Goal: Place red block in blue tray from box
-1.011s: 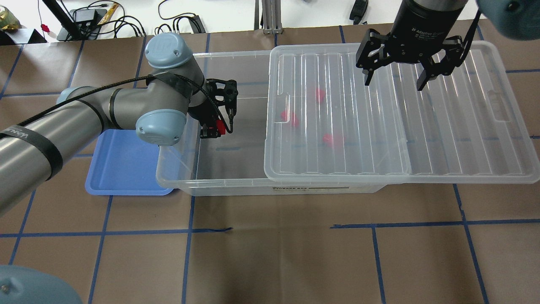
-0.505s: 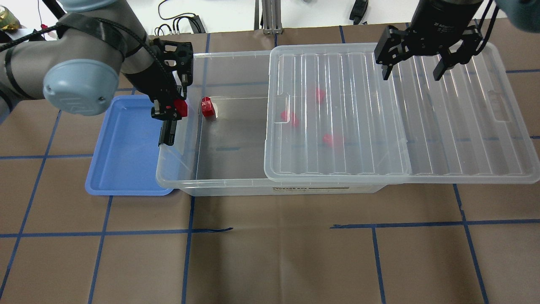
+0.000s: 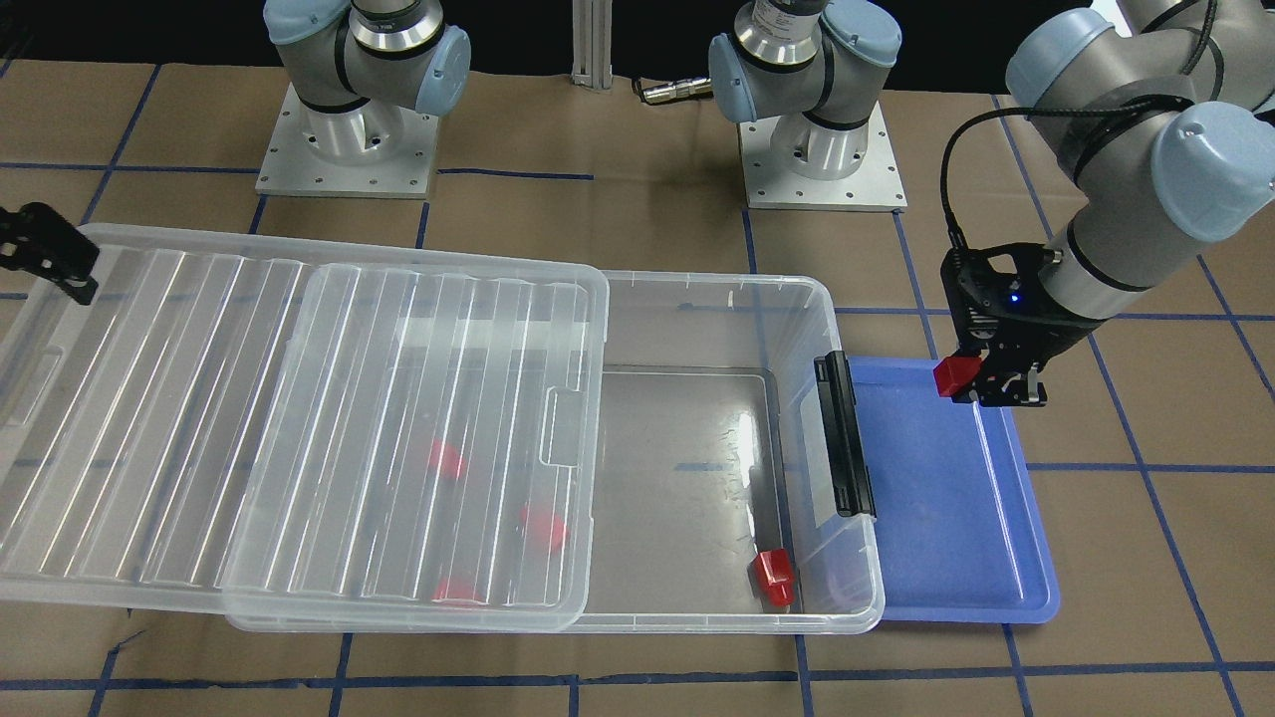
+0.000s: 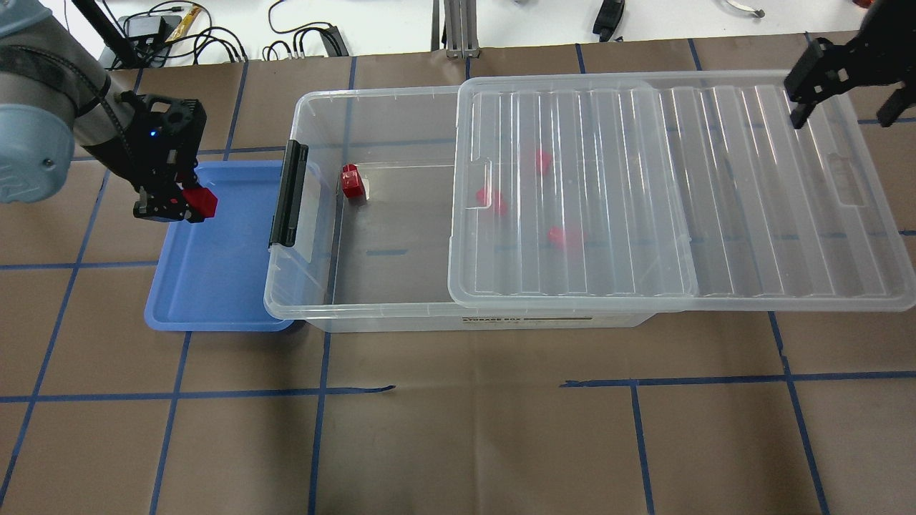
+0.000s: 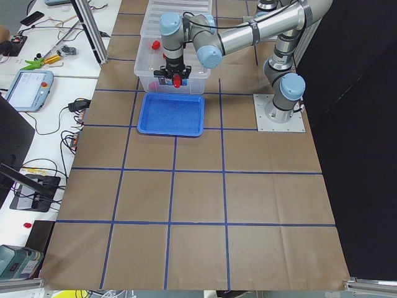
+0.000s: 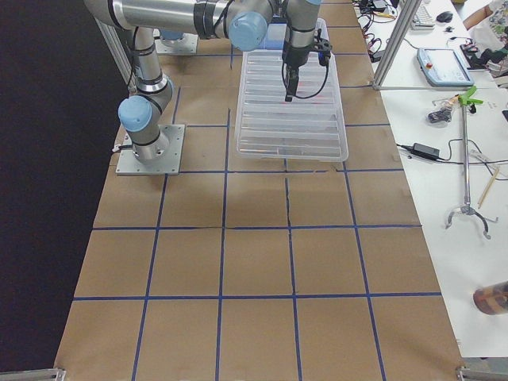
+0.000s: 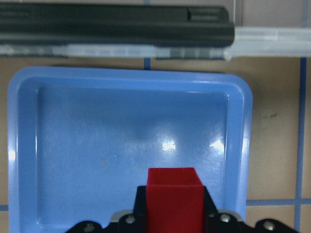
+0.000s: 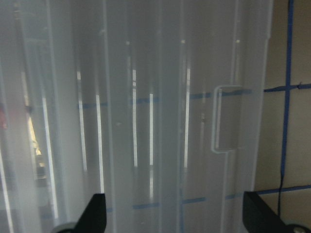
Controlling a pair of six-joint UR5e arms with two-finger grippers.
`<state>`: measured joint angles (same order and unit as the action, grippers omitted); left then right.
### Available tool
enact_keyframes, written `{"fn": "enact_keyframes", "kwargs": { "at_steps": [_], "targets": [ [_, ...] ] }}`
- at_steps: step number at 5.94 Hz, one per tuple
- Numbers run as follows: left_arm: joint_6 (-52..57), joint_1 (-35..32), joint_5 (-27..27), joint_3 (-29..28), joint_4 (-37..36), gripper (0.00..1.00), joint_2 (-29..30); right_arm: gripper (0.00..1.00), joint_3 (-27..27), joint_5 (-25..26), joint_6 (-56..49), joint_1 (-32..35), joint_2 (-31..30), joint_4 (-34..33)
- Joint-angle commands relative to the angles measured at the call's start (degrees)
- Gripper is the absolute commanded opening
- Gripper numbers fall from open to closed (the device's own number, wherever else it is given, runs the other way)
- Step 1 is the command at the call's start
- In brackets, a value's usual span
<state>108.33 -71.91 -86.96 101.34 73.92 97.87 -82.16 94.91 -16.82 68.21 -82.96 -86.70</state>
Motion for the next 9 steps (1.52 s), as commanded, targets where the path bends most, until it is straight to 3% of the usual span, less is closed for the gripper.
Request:
{"fn": "enact_keyframes", "kwargs": {
  "at_steps": [1, 2, 4, 5, 6, 7, 9],
  "targets": [
    [2.5, 2.2, 0.0, 9.6, -14.1, 0.03, 3.4, 1.0, -0.1, 1.2, -11.5, -10.7, 5.7, -6.2],
    [2.5, 2.1, 0.2, 12.4, -21.9, 0.04, 7.6, 1.0, -0.1, 1.2, -14.4, -14.0, 8.7, -9.4],
    [2.4, 1.8, 0.3, 13.0, -26.6, 0.11, 12.3, 1.0, -0.7, 3.5, -14.9, -15.6, 11.8, -10.9],
    [2.4, 1.7, 0.4, 13.0, -26.6, 0.38, 12.3, 1.0, -2.7, 3.4, -14.6, -15.6, 11.8, -12.0],
    [2.4, 1.7, 0.3, 12.9, -26.0, 0.92, 12.5, 1.0, -5.2, 3.1, -14.1, -15.6, 11.1, -14.3],
    [1.8, 1.2, 0.1, 12.3, -24.5, 0.97, 11.0, 1.0, -7.1, 2.7, -13.4, -15.0, 10.3, -15.3],
    [-1.9, 0.4, 0.0, 8.1, -10.5, 0.98, 4.3, 1.0, -9.1, 1.1, -10.8, -13.2, 9.8, -15.4]
  ]
}}
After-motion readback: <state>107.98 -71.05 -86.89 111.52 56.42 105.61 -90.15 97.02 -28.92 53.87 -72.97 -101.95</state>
